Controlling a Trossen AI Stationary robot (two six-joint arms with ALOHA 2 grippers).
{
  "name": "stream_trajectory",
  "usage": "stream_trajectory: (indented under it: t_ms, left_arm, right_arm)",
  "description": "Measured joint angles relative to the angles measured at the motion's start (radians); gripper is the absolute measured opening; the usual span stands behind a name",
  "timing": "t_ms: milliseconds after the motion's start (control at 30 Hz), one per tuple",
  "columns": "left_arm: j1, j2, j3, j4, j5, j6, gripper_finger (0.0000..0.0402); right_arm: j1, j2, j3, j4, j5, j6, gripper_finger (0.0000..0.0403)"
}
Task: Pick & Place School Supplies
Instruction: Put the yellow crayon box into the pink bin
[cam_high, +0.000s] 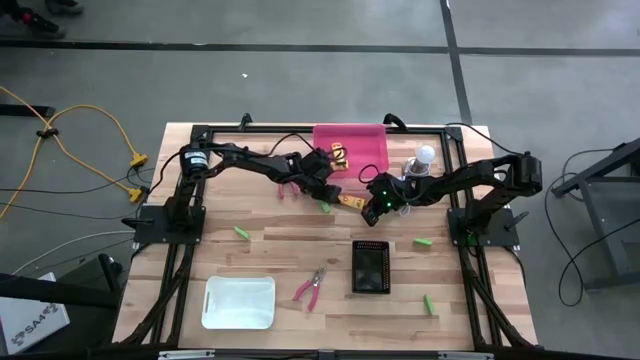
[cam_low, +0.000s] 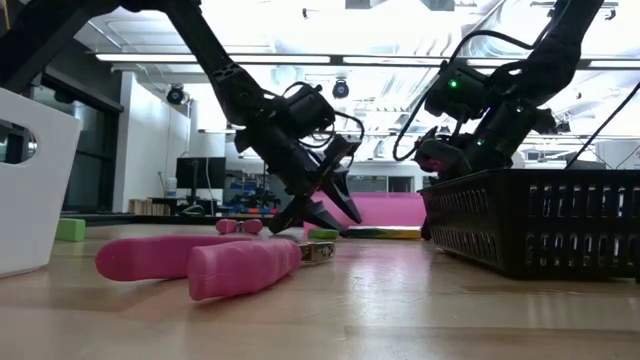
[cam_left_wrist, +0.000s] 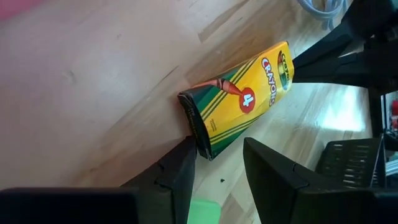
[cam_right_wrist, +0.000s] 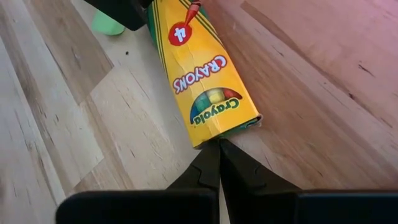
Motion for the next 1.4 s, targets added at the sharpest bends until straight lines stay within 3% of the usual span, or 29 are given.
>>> stream_trajectory:
  t_ms: [400, 733, 1400]
  left_arm:
    - [-0.042, -0.002, -0.003, 0.067, -0.019, -0.006, 0.0136]
    - [-0.044, -0.075, -0.004, 0.083, -0.024, 0.018, 0.0136]
    - [-0.07, -0.106, 0.001, 0.051, 0.01, 0.011, 0.0136]
  right_arm:
    - [0.001, 0.0, 0.0, -0.004, -0.01, 0.0, 0.0002]
    - [0.001, -0.001, 0.0, -0.002, -0.01, 0.0, 0.0002]
    - [0.002, -0.001, -0.001, -0.002, -0.007, -0.003, 0.0002]
